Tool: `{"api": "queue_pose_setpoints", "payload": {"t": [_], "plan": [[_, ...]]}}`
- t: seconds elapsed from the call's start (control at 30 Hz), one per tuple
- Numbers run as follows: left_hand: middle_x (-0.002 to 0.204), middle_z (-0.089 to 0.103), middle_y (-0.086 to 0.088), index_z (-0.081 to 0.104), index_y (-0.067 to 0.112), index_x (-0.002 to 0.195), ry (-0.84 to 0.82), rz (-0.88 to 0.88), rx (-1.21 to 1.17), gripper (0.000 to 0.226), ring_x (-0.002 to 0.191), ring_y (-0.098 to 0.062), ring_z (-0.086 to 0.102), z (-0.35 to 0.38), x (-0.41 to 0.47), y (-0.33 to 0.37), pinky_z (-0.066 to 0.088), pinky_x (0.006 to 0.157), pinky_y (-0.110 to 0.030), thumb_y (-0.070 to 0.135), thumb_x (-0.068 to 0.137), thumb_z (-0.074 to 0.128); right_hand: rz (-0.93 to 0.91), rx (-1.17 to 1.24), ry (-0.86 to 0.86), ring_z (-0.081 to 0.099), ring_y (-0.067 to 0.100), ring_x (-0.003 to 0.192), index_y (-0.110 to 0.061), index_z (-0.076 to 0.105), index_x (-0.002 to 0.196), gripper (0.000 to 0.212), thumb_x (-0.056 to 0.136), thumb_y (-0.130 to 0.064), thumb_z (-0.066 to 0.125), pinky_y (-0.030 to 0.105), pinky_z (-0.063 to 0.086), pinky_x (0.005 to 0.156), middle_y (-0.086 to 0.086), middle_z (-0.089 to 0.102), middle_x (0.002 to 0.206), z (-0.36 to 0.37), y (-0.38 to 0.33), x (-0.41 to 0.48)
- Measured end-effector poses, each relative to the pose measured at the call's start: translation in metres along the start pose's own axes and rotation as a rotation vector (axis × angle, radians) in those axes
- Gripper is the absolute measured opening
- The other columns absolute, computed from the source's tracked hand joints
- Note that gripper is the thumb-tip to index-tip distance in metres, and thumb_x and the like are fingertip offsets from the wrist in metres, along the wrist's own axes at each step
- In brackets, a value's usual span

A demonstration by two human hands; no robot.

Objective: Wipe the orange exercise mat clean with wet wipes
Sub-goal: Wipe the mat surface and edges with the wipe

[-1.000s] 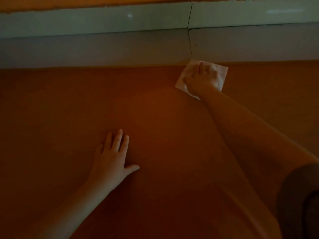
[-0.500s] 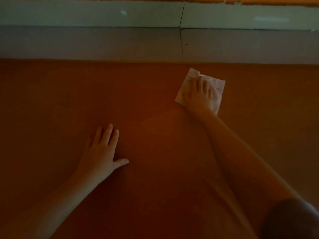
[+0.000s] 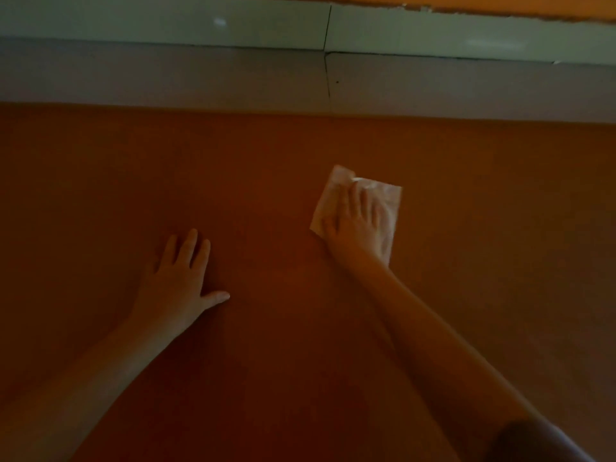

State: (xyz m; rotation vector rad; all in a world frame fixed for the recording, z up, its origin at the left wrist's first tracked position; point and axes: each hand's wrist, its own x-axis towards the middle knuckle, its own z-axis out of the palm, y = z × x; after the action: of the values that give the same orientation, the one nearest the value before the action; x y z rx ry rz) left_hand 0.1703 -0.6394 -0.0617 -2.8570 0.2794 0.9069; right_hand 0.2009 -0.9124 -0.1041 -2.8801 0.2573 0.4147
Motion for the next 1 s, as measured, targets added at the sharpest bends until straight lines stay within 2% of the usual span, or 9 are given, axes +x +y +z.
{"api": "queue_pose_setpoints", "payload": {"t": [0.07, 0.17, 0.27, 0.4, 0.47, 0.63, 0.73, 0.83, 1.0], "plan": [[0.159, -0.022, -0.003, -0.011, 0.02, 0.153, 0.014, -0.001, -0.018, 0.092, 0.148, -0.029, -0.011, 0.002, -0.004, 0.002, 0.01, 0.118, -0.049, 0.067, 0.09, 0.036, -0.268, -0.034, -0.031, -0.014, 0.023, 0.146, -0.016, -0.007, 0.152, 0.067, 0.1, -0.047, 0.02, 0.043, -0.01, 0.119, 0.004, -0.014, 0.159, 0.015, -0.015, -0.025], [0.159, -0.021, -0.003, -0.008, 0.019, 0.154, 0.029, 0.022, -0.002, 0.08, 0.148, -0.029, -0.01, 0.009, -0.018, 0.005, 0.009, 0.12, -0.047, 0.058, 0.096, 0.03, -0.614, -0.227, -0.14, -0.015, 0.02, 0.145, -0.017, -0.006, 0.152, 0.074, 0.091, -0.058, 0.007, 0.041, -0.013, 0.117, 0.002, -0.016, 0.156, 0.023, 0.002, -0.044], [0.159, -0.022, -0.002, -0.009, 0.021, 0.153, 0.003, 0.03, 0.015, 0.076, 0.148, -0.029, -0.01, 0.016, -0.031, 0.007, 0.008, 0.119, -0.045, 0.056, 0.098, 0.028, -0.411, -0.25, -0.067, 0.0, 0.025, 0.148, -0.013, 0.007, 0.153, 0.071, 0.096, -0.054, 0.017, 0.042, -0.002, 0.118, 0.006, -0.001, 0.16, 0.011, 0.04, -0.031], [0.159, -0.022, 0.0, -0.008, 0.022, 0.154, -0.04, 0.026, -0.042, 0.076, 0.148, -0.029, -0.011, 0.022, -0.047, 0.019, 0.01, 0.12, -0.046, 0.057, 0.098, 0.03, -0.005, -0.087, -0.035, -0.008, 0.026, 0.148, -0.013, -0.002, 0.153, 0.067, 0.101, -0.049, 0.019, 0.044, -0.001, 0.121, 0.009, -0.009, 0.16, 0.007, 0.056, -0.043], [0.159, -0.022, 0.0, -0.007, 0.022, 0.154, -0.067, 0.037, -0.052, 0.076, 0.147, -0.029, -0.012, 0.023, -0.054, 0.027, 0.008, 0.119, -0.047, 0.057, 0.098, 0.03, -0.029, -0.046, -0.077, -0.011, 0.028, 0.147, -0.015, -0.004, 0.153, 0.065, 0.102, -0.047, 0.019, 0.046, -0.004, 0.12, 0.008, -0.011, 0.16, 0.012, 0.036, -0.065], [0.159, -0.021, 0.001, -0.005, 0.023, 0.154, -0.139, 0.098, -0.042, 0.074, 0.148, -0.027, -0.012, 0.023, -0.074, 0.035, 0.005, 0.12, -0.047, 0.057, 0.098, 0.03, -0.464, -0.143, -0.213, -0.016, 0.021, 0.146, -0.02, -0.006, 0.153, 0.067, 0.101, -0.049, 0.026, 0.046, -0.008, 0.119, 0.001, -0.015, 0.16, 0.021, 0.011, -0.125], [0.16, -0.019, 0.002, -0.004, 0.024, 0.155, -0.158, 0.119, -0.058, 0.072, 0.148, -0.025, -0.012, 0.028, -0.085, 0.036, 0.003, 0.12, -0.047, 0.056, 0.099, 0.029, -0.341, -0.263, -0.159, -0.008, 0.022, 0.148, -0.017, -0.003, 0.154, 0.067, 0.102, -0.049, 0.024, 0.041, -0.005, 0.117, 0.004, -0.009, 0.161, 0.015, 0.036, -0.122], [0.16, -0.018, 0.002, -0.004, 0.025, 0.155, -0.138, 0.121, -0.075, 0.071, 0.148, -0.024, -0.012, 0.034, -0.09, 0.032, 0.003, 0.12, -0.047, 0.057, 0.099, 0.027, -0.12, -0.136, -0.176, -0.014, 0.022, 0.147, -0.015, -0.009, 0.153, 0.067, 0.102, -0.047, 0.023, 0.038, -0.009, 0.116, 0.007, -0.016, 0.16, 0.013, 0.043, -0.124], [0.16, -0.017, 0.002, -0.002, 0.025, 0.155, -0.114, 0.125, -0.11, 0.07, 0.148, -0.024, -0.011, 0.037, -0.089, 0.03, 0.004, 0.12, -0.048, 0.056, 0.099, 0.029, -0.287, -0.052, -0.337, -0.014, 0.024, 0.147, -0.019, -0.001, 0.154, 0.066, 0.102, -0.046, 0.03, 0.043, -0.009, 0.116, 0.003, -0.011, 0.161, 0.016, 0.014, -0.163]]}}
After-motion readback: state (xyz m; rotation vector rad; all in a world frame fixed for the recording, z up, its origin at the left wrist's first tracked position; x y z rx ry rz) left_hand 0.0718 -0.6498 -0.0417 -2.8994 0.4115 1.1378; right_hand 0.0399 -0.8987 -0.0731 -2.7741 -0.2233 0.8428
